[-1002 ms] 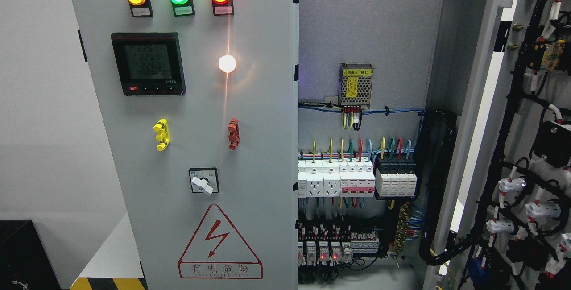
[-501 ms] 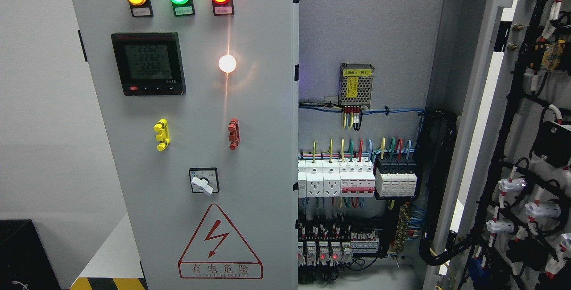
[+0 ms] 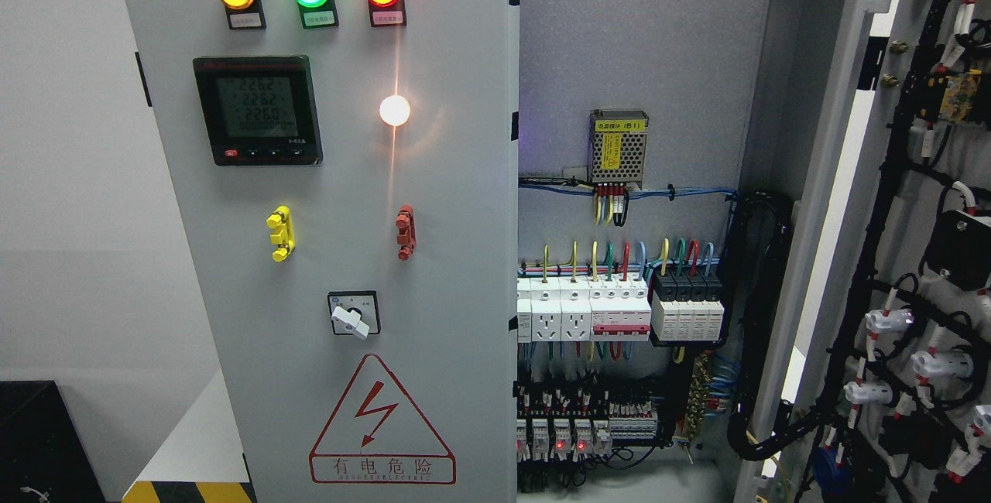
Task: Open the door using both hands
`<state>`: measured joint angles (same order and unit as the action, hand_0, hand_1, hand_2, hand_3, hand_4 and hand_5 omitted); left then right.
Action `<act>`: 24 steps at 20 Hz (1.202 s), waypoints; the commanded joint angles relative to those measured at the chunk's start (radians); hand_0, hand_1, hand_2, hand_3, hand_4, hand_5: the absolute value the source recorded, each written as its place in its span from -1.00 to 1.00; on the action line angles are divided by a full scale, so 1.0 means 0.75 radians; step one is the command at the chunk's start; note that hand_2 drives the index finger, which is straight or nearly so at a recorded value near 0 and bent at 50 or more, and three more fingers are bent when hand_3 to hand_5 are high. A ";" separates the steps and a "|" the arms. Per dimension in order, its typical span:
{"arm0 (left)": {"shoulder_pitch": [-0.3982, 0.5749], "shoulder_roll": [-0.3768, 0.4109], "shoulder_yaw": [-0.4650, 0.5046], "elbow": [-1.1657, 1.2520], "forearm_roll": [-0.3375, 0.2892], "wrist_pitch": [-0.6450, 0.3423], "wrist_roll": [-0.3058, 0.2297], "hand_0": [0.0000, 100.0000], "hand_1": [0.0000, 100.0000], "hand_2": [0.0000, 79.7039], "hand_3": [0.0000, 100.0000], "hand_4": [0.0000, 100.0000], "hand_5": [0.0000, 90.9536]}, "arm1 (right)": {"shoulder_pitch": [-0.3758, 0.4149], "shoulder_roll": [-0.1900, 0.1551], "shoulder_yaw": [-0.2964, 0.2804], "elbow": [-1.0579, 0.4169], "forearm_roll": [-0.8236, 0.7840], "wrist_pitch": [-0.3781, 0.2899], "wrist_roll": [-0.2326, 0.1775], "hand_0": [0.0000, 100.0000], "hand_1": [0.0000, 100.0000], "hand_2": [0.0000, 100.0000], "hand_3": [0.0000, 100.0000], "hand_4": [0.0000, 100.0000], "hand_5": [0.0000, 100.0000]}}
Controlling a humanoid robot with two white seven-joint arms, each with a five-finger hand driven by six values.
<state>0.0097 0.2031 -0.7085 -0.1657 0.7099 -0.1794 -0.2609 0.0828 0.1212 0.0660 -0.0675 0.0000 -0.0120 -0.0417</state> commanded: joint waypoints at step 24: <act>0.005 -0.373 0.869 0.387 -0.891 0.010 0.133 -1.00 -1.00 -1.00 -1.00 -1.00 -1.00 | -0.029 -0.014 -0.002 -0.233 -0.037 -0.340 0.000 -0.61 -1.00 -1.00 -1.00 -1.00 -1.00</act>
<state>0.0001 -0.0013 -0.1504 0.0982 0.0600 -0.1710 -0.1927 0.0728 0.1157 0.0644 -0.0793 0.0000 -0.2227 -0.0424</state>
